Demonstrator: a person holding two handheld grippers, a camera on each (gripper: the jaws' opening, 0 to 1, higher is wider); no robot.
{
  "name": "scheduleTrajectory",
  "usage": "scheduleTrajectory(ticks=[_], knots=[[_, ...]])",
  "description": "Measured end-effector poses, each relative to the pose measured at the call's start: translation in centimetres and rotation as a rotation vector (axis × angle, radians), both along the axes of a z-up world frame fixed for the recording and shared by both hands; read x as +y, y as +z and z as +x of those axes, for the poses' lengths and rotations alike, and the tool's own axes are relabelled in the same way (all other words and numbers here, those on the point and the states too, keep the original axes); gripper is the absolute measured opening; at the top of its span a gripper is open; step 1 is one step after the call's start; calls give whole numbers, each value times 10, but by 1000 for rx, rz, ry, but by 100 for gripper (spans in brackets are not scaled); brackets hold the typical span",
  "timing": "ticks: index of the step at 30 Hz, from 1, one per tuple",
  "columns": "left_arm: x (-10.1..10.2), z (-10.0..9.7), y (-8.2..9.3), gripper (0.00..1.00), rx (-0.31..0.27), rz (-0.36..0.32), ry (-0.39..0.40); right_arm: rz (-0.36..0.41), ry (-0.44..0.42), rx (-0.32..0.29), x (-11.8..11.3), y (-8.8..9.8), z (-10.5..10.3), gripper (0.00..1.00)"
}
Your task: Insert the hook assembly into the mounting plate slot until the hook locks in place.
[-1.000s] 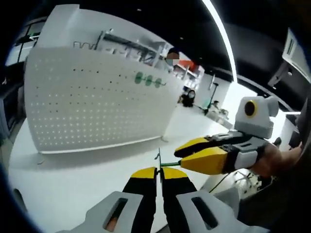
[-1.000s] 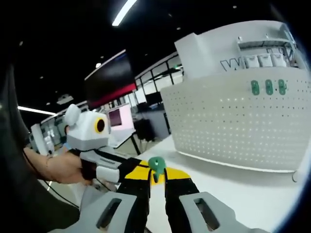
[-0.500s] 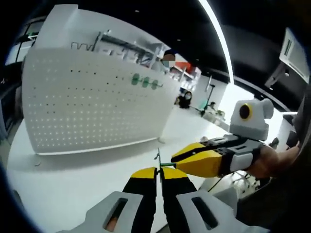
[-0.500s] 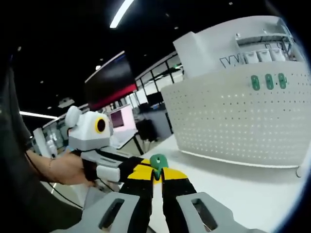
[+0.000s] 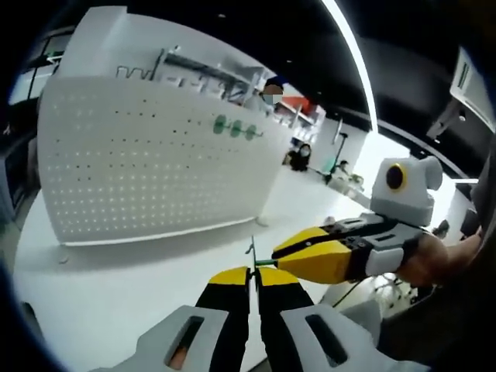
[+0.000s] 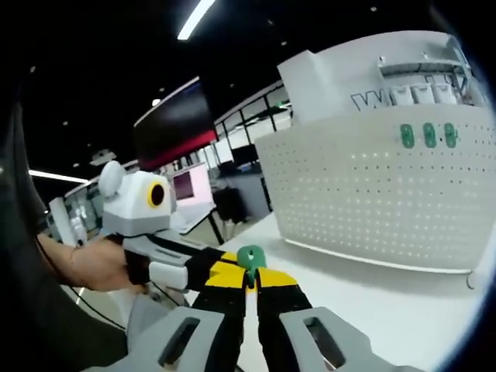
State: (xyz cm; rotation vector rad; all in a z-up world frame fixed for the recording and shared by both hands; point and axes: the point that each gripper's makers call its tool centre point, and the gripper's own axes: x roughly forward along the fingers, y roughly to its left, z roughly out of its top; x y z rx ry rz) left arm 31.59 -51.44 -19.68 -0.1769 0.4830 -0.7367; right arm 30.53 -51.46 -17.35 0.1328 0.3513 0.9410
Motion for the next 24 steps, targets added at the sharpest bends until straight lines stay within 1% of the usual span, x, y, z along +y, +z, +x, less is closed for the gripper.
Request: scheduleTrajectory(ticks=[1,4,5,6,7,11,12,15,17,18,20,23,24], knots=[[1,-1,0,2,1,6,-3,-1,1,-1,0,0,0,2],[0,-2,1,2,-6,19,-10,-35,5,-54,0,1,-1,1],[1,-1,1,2,-19,34,-10,-37,6,-54,1,1,-2,1],[1,-2,1,2,-20,37,-11,-34,3,-50,0,1,-1,1],[1,-2,1,2,-25,41,-12,-24,-7,-33,0,1,-1,1],[1,0,1,3,-59,64,-15,-46,-11,-48,-1,0,1,0],[1,1,3,4,-80,67,-18,-41,-19,-52,-1,1,2,0],[2,1,3,5,-90,83,-19,-52,-25,-58,-1,1,2,0],[1,1,2,6,-92,94,-26,-45,-33,-57,-1,1,3,0],[0,0,-2,8,-82,115,-42,-41,-39,-63,-3,3,5,0],[0,-1,-6,15,-92,146,-47,-40,-43,-65,-4,5,7,0],[1,-2,-5,28,-91,128,-45,-56,-51,-79,-7,5,9,0],[0,-3,-5,35,-87,121,-45,-53,-54,-79,-8,5,10,0]])
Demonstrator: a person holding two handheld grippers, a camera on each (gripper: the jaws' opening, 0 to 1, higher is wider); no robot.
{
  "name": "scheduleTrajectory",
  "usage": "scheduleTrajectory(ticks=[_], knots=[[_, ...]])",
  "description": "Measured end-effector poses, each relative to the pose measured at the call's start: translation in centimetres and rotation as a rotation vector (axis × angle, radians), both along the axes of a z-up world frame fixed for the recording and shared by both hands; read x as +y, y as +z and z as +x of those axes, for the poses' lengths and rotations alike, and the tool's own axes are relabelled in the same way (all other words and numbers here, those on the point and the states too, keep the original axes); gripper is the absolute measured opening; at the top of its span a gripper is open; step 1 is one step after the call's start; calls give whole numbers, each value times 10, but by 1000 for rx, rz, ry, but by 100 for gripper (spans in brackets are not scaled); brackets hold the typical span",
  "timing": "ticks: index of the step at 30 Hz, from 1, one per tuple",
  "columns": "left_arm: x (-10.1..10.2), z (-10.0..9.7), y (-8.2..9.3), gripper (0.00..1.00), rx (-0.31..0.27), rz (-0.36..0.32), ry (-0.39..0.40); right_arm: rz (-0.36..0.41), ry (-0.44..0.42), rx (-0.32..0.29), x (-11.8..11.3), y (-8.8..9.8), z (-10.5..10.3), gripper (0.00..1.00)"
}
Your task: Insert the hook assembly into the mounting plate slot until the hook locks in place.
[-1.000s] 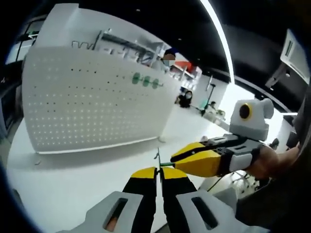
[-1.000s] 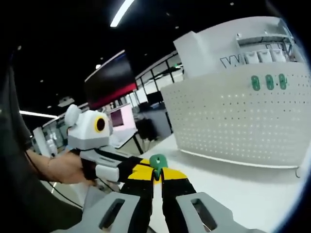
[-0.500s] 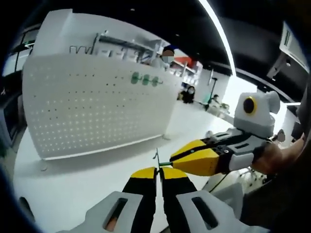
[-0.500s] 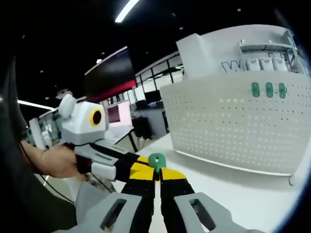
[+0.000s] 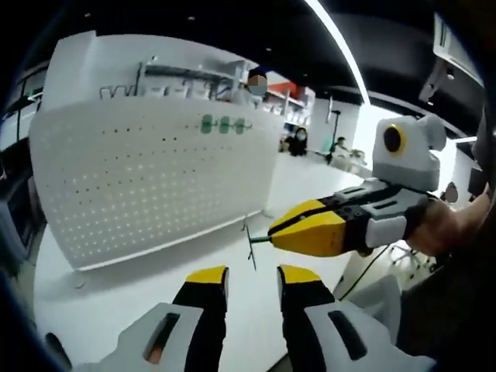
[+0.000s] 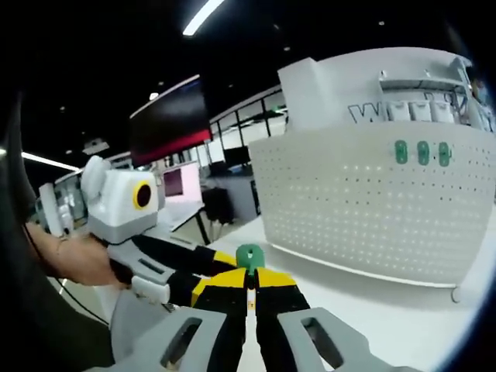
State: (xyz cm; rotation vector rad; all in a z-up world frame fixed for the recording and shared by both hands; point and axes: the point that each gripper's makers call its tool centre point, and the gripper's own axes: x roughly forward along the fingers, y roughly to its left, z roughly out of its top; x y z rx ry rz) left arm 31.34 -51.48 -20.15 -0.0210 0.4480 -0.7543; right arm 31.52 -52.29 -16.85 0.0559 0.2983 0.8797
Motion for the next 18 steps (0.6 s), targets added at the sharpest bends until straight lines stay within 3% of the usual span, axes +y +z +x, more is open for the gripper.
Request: scheduleTrajectory(ticks=[3,12,18], knots=[[-2,-1,2,48,-10,-9,-1,-2,-12,-5,-2,0,2,0],[-17,-9,9,77,-22,-18,-52,-4,-36,-14,-8,2,8,0],[-22,-15,9,91,-12,-29,-65,-12,-48,-28,-11,4,13,0]])
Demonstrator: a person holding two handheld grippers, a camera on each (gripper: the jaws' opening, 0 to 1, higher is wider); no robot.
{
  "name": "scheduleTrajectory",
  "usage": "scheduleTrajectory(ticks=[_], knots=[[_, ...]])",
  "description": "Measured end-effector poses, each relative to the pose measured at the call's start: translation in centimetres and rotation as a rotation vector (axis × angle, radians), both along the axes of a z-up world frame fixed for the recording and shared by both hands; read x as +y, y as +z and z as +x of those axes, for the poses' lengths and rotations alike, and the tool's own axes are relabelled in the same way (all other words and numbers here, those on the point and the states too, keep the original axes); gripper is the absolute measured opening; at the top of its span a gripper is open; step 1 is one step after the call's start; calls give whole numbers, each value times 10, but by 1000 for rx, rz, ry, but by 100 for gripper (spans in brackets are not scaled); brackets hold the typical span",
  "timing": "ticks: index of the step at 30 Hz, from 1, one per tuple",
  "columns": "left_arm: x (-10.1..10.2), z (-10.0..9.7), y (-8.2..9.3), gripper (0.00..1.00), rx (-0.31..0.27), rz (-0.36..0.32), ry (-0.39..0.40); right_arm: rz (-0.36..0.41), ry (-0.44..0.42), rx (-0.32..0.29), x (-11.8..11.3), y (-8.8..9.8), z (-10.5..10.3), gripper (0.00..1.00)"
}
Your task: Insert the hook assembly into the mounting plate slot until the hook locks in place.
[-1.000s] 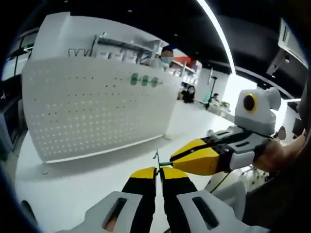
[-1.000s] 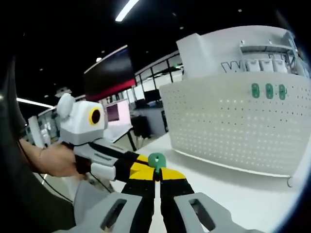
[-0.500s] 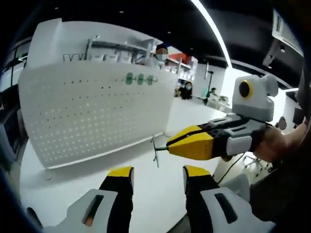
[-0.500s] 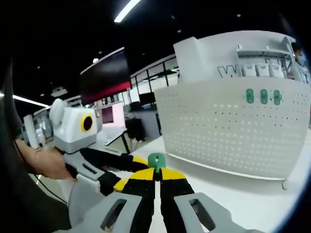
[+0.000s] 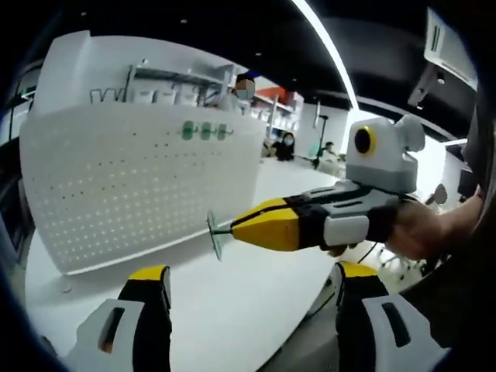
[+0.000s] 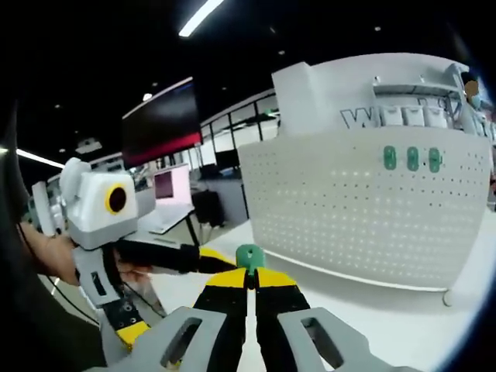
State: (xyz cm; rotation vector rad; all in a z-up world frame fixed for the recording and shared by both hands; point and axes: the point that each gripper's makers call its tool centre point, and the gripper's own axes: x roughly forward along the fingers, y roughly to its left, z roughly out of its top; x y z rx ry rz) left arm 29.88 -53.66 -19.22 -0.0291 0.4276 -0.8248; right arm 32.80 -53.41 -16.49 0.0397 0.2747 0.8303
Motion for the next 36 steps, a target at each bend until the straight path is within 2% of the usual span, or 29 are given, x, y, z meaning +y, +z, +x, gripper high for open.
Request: scheduleTrajectory(ticks=[8,18,22,26,30,34,35,36], knots=[[2,-1,3,98,-2,-8,-3,0,-25,2,-5,0,3,0],[5,-5,10,100,-18,-36,3,-9,-63,-6,-16,1,12,0],[3,-12,15,100,-32,-56,10,-2,-113,-20,-31,5,26,0],[5,-11,14,100,-62,-44,35,10,-179,-27,-52,8,43,0],[7,-9,14,100,-57,-62,55,1,-230,-46,-72,13,57,0],[12,-1,13,100,-71,-48,81,30,-293,-48,-95,18,72,0],[15,1,9,100,-62,-23,84,42,-312,-53,-101,22,76,0],[16,1,8,100,-61,-22,82,29,-319,-63,-104,23,79,0]])
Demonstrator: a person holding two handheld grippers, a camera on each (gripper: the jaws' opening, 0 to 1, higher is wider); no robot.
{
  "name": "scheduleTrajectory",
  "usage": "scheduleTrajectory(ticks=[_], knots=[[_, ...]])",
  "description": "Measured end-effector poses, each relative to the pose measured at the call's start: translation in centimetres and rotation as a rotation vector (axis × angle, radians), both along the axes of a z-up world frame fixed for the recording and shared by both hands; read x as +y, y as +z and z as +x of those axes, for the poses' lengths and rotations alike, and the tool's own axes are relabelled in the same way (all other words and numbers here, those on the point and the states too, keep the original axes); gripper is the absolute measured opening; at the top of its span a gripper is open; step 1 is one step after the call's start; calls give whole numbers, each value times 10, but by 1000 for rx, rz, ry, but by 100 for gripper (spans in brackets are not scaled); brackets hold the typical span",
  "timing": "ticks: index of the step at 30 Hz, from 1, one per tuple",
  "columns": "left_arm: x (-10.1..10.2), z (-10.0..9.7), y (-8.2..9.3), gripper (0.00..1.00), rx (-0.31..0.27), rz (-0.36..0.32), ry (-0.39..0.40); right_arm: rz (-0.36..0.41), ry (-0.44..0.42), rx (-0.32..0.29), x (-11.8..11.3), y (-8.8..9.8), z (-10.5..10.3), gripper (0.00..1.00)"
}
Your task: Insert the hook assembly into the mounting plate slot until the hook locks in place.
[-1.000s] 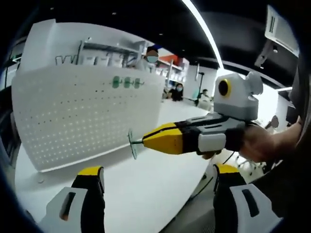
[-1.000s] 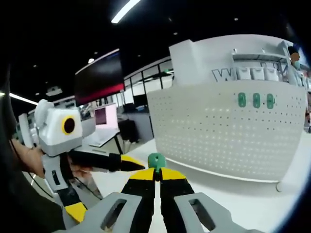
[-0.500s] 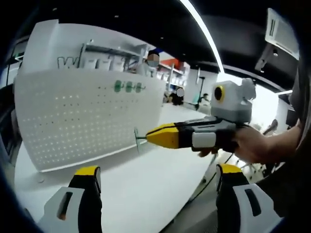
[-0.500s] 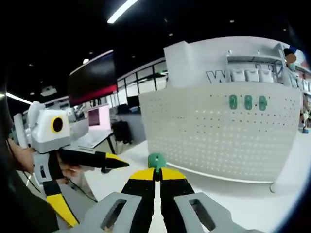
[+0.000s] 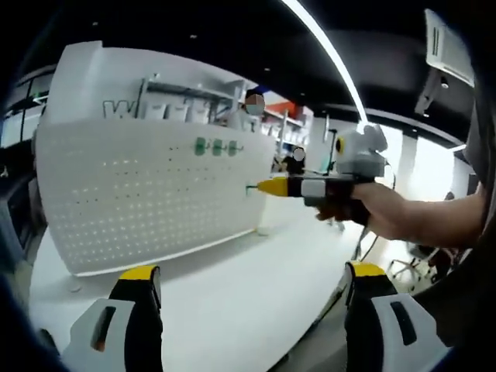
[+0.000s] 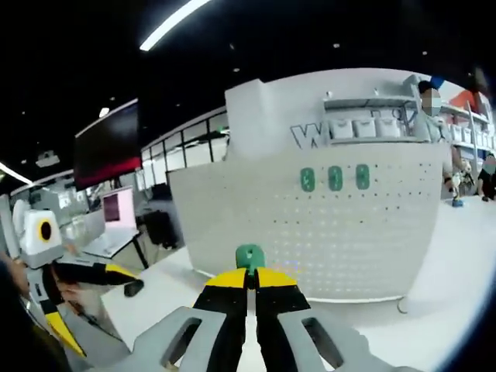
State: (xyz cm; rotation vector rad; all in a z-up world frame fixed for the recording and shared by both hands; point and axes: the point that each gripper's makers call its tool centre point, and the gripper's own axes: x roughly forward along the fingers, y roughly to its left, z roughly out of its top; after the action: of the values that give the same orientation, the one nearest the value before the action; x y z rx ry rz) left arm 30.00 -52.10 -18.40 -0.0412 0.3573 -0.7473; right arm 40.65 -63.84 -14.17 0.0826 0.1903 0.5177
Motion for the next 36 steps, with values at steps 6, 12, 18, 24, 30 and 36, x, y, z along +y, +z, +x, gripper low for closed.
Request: scheduleTrajectory(ticks=[6,12,18,24,30,36], knots=[[12,6,-1,100,1,-6,40,-33,-45,-40,-20,8,22,0],[18,6,-6,100,10,7,53,-42,-128,-92,-46,20,51,0],[24,7,-10,100,25,8,77,-15,-172,-110,-64,28,75,0],[26,10,-15,100,37,21,81,-15,-209,-126,-75,32,90,0],[26,14,-16,100,43,24,77,-17,-250,-140,-89,34,105,0],[26,15,-15,100,43,27,70,-29,-292,-169,-105,42,121,0]])
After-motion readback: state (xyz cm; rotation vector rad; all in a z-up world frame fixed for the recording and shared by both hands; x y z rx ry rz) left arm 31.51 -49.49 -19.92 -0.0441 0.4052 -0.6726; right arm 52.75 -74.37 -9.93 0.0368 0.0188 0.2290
